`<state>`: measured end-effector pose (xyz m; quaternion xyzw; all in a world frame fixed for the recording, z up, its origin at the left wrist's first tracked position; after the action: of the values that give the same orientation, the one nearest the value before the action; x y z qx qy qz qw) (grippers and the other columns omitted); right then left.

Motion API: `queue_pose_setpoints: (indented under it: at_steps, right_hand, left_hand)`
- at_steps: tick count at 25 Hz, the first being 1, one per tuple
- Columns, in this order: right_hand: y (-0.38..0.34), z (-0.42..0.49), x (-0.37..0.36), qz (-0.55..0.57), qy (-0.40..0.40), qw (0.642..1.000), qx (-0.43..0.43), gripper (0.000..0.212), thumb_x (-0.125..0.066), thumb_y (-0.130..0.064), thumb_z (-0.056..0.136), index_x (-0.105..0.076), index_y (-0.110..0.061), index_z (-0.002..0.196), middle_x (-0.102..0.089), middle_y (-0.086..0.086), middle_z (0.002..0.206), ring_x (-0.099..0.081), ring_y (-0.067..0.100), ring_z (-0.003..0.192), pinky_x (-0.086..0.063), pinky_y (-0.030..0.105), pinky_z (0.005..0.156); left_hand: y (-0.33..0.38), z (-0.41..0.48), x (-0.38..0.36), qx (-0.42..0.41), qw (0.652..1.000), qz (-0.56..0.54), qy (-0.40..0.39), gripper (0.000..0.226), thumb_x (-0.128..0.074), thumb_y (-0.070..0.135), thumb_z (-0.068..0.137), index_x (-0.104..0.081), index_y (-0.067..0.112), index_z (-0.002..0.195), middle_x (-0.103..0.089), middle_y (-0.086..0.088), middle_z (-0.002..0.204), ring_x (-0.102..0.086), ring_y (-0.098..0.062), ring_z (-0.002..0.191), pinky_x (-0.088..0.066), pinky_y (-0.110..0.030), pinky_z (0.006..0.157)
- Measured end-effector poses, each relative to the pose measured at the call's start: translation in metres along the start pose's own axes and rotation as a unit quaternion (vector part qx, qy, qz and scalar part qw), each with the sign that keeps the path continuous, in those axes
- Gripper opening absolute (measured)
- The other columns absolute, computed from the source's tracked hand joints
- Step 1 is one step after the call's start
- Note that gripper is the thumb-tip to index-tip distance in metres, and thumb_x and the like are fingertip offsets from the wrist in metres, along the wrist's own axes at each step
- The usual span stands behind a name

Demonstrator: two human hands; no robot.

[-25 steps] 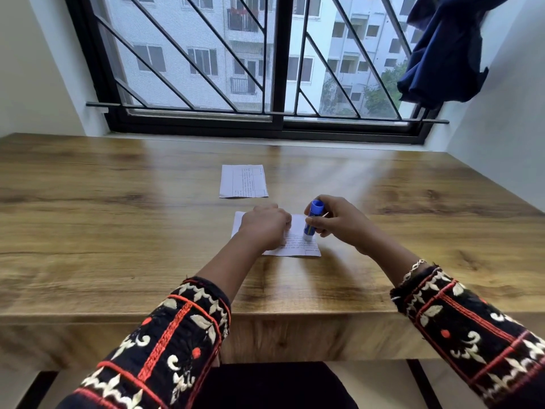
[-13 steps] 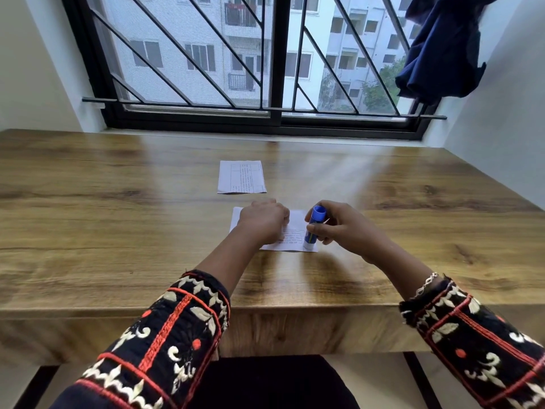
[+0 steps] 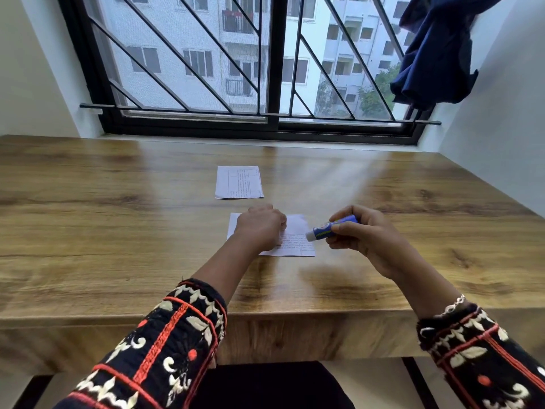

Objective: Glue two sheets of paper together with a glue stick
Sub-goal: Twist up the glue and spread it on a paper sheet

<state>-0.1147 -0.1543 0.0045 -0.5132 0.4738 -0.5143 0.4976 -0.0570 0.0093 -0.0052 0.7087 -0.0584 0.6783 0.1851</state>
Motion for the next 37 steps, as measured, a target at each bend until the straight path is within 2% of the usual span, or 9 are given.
queue_pose_setpoints:
  at_steps: [4,9,12,17,21,25,28,31,37]
  right_hand:
    - [0.011,-0.007,0.013,0.087,0.020,0.996,-0.022,0.018,-0.049,0.014,0.079,-0.056,-0.002,0.083,-0.063,0.018,0.079,-0.070,0.023,0.064,-0.058,0.025,0.062]
    - [0.026,-0.013,0.029,0.109,0.018,0.993,-0.035,0.022,-0.043,0.007,0.086,-0.059,-0.001,0.099,-0.070,0.009,0.077,-0.070,0.017,0.077,-0.058,0.022,0.072]
    - [0.025,-0.016,0.044,0.059,0.048,0.997,-0.018,0.024,-0.044,0.008,0.086,-0.057,-0.009,0.097,-0.060,0.009,0.087,-0.060,0.018,0.086,-0.053,0.019,0.077]
    - [0.016,-0.010,0.079,-0.055,0.142,0.988,0.024,0.027,-0.055,0.014,0.077,-0.054,-0.007,0.093,-0.055,0.015,0.085,-0.066,0.002,0.070,-0.051,0.011,0.069]
    - [0.011,0.004,0.105,-0.143,0.206,0.968,0.023,0.029,-0.062,0.011,0.074,-0.054,0.002,0.101,-0.052,0.006,0.076,-0.050,0.016,0.072,-0.042,0.022,0.072]
    - [0.009,0.014,0.114,-0.180,0.218,0.959,0.009,0.029,-0.066,0.009,0.071,-0.056,-0.007,0.092,-0.050,0.003,0.074,-0.048,0.018,0.073,-0.040,0.033,0.079]
    - [0.011,0.017,0.114,-0.195,0.221,0.956,-0.003,0.032,-0.067,0.010,0.070,-0.053,-0.018,0.076,-0.048,0.002,0.072,-0.048,0.019,0.072,-0.041,0.033,0.077]
    - [0.015,0.017,0.111,-0.177,0.221,0.959,-0.013,0.031,-0.066,0.013,0.070,-0.052,-0.014,0.077,-0.046,0.002,0.070,-0.047,0.018,0.071,-0.043,0.027,0.069]
    - [0.021,0.015,0.113,-0.171,0.231,0.958,-0.022,0.034,-0.068,0.011,0.068,-0.051,-0.018,0.071,-0.047,0.001,0.068,-0.047,0.018,0.070,-0.042,0.040,0.078]
  left_hand:
    - [0.001,0.004,-0.002,0.004,1.000,0.006,0.003,0.032,-0.058,0.019,0.088,-0.057,0.024,0.120,-0.048,-0.004,0.126,-0.042,-0.027,0.124,-0.039,-0.032,0.093]
    - [0.003,0.008,-0.002,0.015,1.000,0.020,0.006,0.032,-0.058,0.019,0.088,-0.055,0.021,0.120,-0.049,-0.005,0.127,-0.043,-0.028,0.123,-0.040,-0.032,0.091]
    - [0.004,0.009,-0.002,0.020,0.999,0.024,0.010,0.032,-0.057,0.020,0.089,-0.055,0.021,0.120,-0.049,-0.005,0.127,-0.044,-0.028,0.122,-0.040,-0.032,0.091]
    - [0.004,0.010,-0.003,0.023,0.999,0.029,0.011,0.029,-0.055,0.020,0.090,-0.057,0.022,0.118,-0.048,-0.005,0.126,-0.043,-0.027,0.122,-0.041,-0.034,0.091]
    - [0.004,0.010,-0.004,0.023,0.999,0.034,0.007,0.027,-0.056,0.021,0.089,-0.058,0.022,0.116,-0.049,-0.004,0.126,-0.044,-0.027,0.121,-0.041,-0.033,0.090]
    - [0.004,0.010,-0.003,0.023,0.999,0.035,0.009,0.027,-0.056,0.022,0.089,-0.058,0.023,0.116,-0.050,-0.004,0.125,-0.044,-0.027,0.120,-0.042,-0.034,0.090]
    - [0.005,0.010,-0.003,0.024,0.999,0.035,0.005,0.028,-0.056,0.023,0.089,-0.057,0.022,0.117,-0.049,-0.004,0.126,-0.044,-0.027,0.121,-0.041,-0.034,0.092]
    - [0.004,0.011,-0.004,0.022,0.999,0.038,0.002,0.029,-0.057,0.024,0.089,-0.056,0.022,0.118,-0.049,-0.003,0.126,-0.044,-0.027,0.121,-0.042,-0.034,0.092]
    - [0.003,0.012,-0.005,0.015,0.999,0.049,-0.001,0.029,-0.057,0.024,0.089,-0.056,0.021,0.118,-0.049,-0.004,0.125,-0.045,-0.028,0.119,-0.043,-0.036,0.092]
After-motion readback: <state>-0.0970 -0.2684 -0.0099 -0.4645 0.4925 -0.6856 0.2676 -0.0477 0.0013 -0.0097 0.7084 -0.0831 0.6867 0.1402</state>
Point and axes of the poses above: each hand's wrist, its own z-axis towards the middle knuckle, its own x-axis out of the back of the hand, y = z × x, the point moved 5 cm from there along z, towards the middle knuckle
